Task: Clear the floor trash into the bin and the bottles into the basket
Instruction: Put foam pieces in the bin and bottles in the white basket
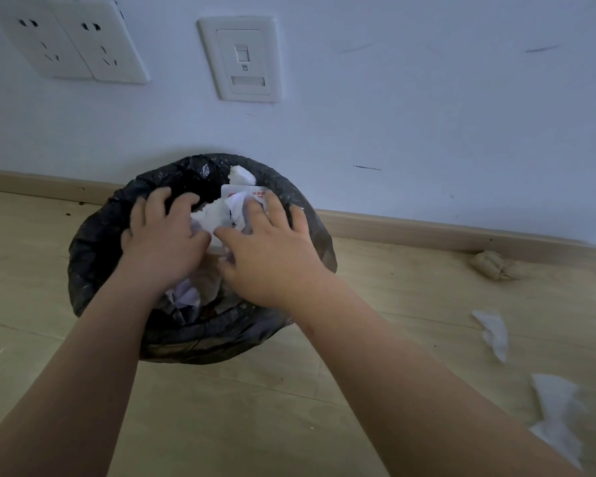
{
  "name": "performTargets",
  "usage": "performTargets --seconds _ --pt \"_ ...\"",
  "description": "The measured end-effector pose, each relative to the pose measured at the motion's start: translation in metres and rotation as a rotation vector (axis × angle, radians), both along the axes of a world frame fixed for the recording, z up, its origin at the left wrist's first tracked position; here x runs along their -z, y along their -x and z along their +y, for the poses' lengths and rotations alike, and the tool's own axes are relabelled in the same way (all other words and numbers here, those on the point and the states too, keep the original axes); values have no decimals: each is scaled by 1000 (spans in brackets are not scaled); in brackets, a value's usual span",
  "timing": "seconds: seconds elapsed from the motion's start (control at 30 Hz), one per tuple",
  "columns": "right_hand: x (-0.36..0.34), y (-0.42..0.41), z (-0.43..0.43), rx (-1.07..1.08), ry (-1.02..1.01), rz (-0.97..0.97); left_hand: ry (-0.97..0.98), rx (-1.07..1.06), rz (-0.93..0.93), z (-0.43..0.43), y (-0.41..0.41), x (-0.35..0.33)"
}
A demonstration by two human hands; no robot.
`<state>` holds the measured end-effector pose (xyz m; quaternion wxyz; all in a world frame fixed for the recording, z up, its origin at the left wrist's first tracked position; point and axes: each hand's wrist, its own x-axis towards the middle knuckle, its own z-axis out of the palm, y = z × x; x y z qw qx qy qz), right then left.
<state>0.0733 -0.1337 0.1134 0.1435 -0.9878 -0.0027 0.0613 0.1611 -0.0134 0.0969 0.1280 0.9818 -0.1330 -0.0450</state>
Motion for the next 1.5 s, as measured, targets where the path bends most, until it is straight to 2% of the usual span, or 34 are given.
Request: performTargets --seconds 0.17,0.3,0.47,0.53,0.6,0.67,0.8,0.93,1.07,1.17,1.27,1.33,1.5 --pt "-13 18 -30 137 -242 -102 145 155 -177 -19 11 -19" --pt "-9 43 -68 303 -306 -116 397 412 -364 -52 37 -23" --pt "16 98 -121 496 -251 -8 510 714 -394 -113 95 -2" --pt "34 133 -137 536 -215 79 513 866 -306 -135 121 18" --pt "55 170 -147 514 -154 220 453 968 -134 -148 148 45" --pt "75 206 -150 467 -107 364 307 1062 8 -152 171 80" --pt "111 269 -142 409 -119 586 -203 1164 320 -141 210 134" --pt "140 300 -120 333 -36 643 -430 1311 344 -125 225 160" --pt "155 298 -114 390 5 584 -482 1289 282 -122 218 169" --pt "155 284 -123 510 -18 529 -459 1128 250 -126 206 168" --pt "157 269 -138 724 -122 465 -406 918 226 -134 188 164" --pt "161 263 -146 836 -211 462 -374 863 225 -140 175 161" --pt "166 248 -169 993 -421 394 -229 701 310 -154 154 153"
